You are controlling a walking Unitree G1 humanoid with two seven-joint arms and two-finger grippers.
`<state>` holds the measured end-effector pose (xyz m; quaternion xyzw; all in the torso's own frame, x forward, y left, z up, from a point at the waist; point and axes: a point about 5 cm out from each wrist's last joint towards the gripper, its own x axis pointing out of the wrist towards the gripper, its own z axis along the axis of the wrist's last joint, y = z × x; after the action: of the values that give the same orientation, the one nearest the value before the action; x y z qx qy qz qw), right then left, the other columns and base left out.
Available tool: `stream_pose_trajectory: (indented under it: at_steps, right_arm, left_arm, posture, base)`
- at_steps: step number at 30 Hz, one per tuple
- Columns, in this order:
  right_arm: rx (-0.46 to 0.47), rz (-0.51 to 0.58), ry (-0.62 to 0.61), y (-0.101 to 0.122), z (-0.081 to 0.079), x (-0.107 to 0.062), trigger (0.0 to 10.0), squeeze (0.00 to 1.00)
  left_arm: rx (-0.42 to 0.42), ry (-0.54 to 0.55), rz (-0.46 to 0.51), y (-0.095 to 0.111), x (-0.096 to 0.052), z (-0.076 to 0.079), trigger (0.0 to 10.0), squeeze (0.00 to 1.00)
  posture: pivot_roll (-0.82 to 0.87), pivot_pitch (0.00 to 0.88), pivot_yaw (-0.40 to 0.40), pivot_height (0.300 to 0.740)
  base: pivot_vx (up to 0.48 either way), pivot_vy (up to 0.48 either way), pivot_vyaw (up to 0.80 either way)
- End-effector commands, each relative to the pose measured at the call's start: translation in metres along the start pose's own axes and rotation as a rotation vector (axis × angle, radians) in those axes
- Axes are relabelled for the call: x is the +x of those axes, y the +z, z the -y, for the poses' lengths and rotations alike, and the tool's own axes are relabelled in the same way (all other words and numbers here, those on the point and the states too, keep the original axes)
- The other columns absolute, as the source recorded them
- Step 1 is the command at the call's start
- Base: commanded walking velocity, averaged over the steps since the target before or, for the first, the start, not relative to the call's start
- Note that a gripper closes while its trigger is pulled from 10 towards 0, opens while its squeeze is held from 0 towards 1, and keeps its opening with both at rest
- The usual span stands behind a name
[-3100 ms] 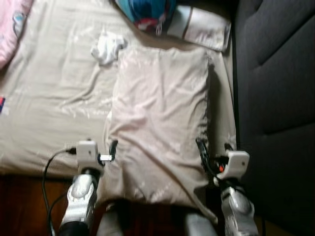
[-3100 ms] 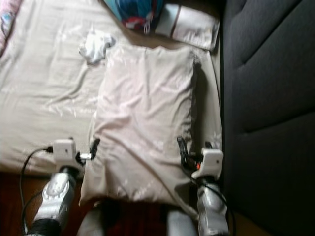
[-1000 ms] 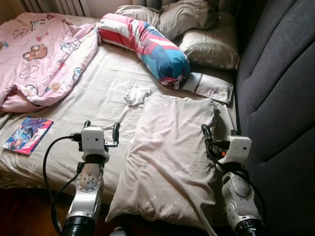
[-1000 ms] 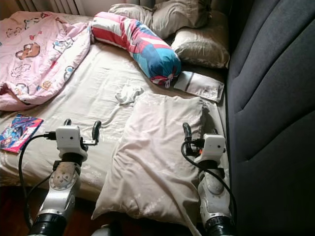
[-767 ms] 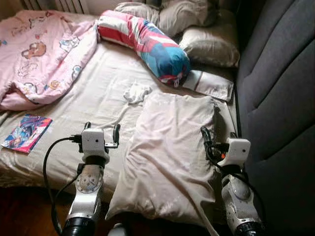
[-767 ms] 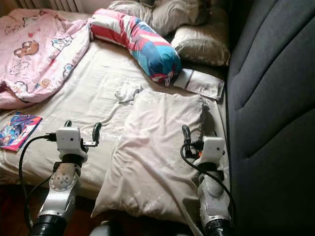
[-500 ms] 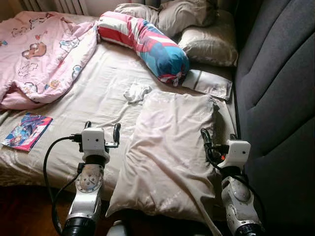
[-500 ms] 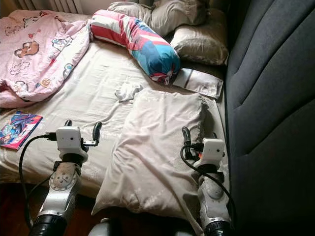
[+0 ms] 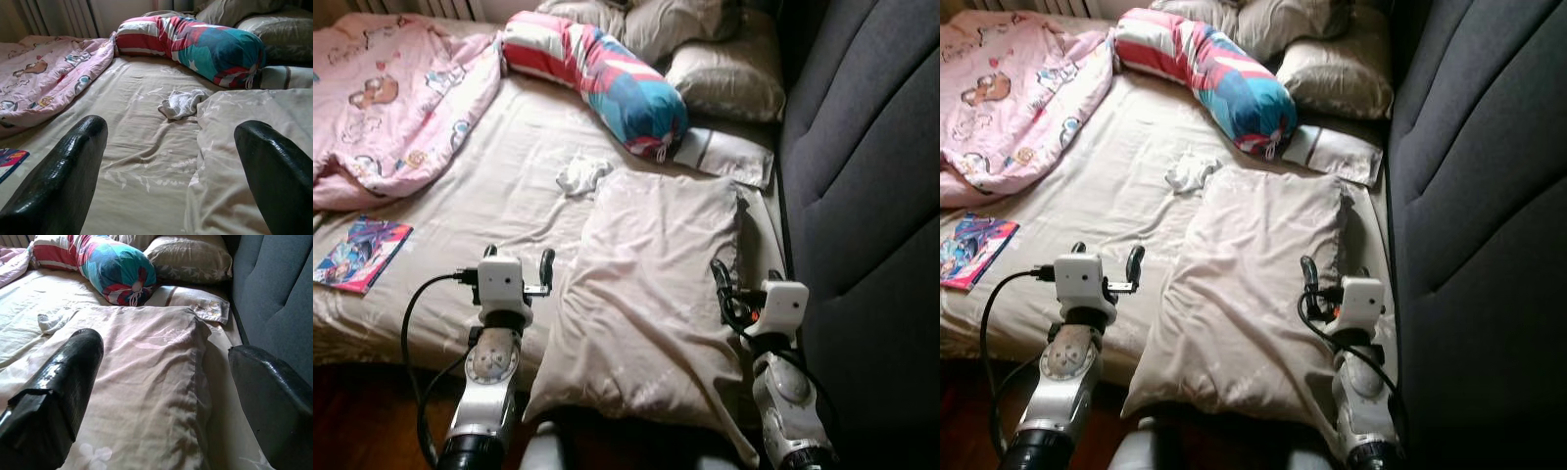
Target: Clean up the room
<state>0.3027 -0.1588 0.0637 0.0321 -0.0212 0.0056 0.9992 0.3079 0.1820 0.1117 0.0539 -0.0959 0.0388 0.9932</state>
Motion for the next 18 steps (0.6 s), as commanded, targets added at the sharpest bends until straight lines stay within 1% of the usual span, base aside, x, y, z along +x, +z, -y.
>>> stream_pose_trajectory:
  at_steps: [1, 5, 8, 12, 18]
  right_arm:
    - [-0.002, -0.007, -0.005, -0.0023, 0.0015, -0.0036, 10.0, 0.0]
    - [-0.004, -0.014, -0.002, -0.0034, 0.0008, -0.004, 10.0, 0.0]
    - [-0.012, -0.042, -0.003, -0.0063, 0.0003, -0.0034, 10.0, 0.0]
    - [-0.005, -0.019, -0.001, -0.0046, 0.0, -0.0041, 10.0, 0.0]
    - [0.007, -0.025, 0.014, -0.0056, -0.003, -0.0044, 10.0, 0.0]
  left_arm:
    - [-0.008, -0.013, -0.02, -0.004, -0.0041, 0.0013, 10.0, 0.0]
    - [-0.016, -0.024, -0.029, -0.0052, -0.0041, 0.0034, 10.0, 0.0]
    - [-0.023, -0.03, -0.031, -0.0052, -0.004, 0.0051, 10.0, 0.0]
    - [-0.032, -0.036, -0.034, -0.0052, -0.0038, 0.0063, 10.0, 0.0]
    - [-0.049, -0.056, -0.037, -0.0044, -0.0025, 0.0092, 10.0, 0.0]
  posture:
    - [-0.08, 0.225, -0.019, 0.662]
    - [-0.08, 0.219, -0.018, 0.662]
    - [-0.08, 0.216, -0.017, 0.662]
    - [-0.08, 0.214, -0.017, 0.662]
    - [-0.08, 0.214, -0.016, 0.662]
  base:
    - [0.0, 0.0, 0.0]
    - [0.0, 0.0, 0.0]
    - [0.0, 0.0, 0.0]
    - [0.0, 0.0, 0.0]
    - [0.0, 0.0, 0.0]
